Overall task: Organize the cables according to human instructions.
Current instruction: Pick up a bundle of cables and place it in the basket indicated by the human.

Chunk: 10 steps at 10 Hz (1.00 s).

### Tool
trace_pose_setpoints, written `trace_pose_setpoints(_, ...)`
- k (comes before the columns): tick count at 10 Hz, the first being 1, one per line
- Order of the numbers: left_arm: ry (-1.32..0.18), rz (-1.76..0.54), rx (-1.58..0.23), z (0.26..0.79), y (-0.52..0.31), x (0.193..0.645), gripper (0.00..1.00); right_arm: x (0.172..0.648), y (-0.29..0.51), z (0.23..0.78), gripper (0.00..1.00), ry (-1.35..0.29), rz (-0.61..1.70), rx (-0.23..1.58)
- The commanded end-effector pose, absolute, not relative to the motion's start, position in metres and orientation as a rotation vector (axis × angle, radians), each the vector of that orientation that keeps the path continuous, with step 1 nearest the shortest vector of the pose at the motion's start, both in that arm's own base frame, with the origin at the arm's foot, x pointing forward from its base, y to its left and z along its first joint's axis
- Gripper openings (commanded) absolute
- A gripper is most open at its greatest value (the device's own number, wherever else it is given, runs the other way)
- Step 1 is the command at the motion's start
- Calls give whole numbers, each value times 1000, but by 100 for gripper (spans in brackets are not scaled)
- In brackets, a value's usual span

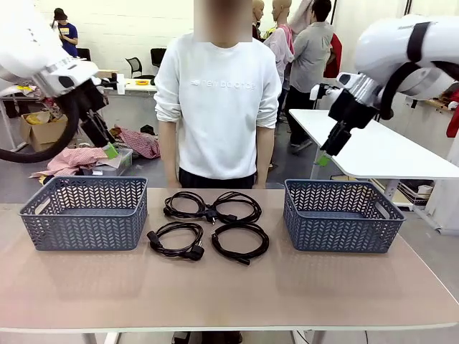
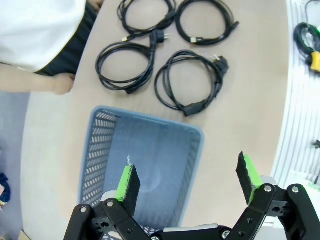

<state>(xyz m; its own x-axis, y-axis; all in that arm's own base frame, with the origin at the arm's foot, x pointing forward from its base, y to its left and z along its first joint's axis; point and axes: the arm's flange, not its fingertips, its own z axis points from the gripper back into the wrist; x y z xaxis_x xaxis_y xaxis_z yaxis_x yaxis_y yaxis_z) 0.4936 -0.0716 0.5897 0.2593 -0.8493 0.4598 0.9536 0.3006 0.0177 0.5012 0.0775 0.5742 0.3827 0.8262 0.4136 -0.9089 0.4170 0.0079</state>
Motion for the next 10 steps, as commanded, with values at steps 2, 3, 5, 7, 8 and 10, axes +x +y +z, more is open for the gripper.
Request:
trace_pose_setpoints(2,-487,-1264,-392,599,-50,463,100,461,54,575,100,-481,1185,345)
trace_pose_setpoints(3,-511,-1246,-395,601,-43,454,100,448,47,577,100,-505,1176,353)
trace_pose_setpoints(5,-556,-1216,-421,603,-31,440,100,428,33,581,100,-554,1128,353)
trace_pose_setpoints(7,-589,-1172,-382,605,-26,431,100,421,31,581,100,-571,1106,354)
trace_pose_setpoints(8,-590,-1157,-353,606,-26,433,100,423,35,580,100,-573,1104,365)
trace_pose_setpoints(10,-544,-1185,-394,612,-25,439,100,424,26,588,100,-522,1110,333)
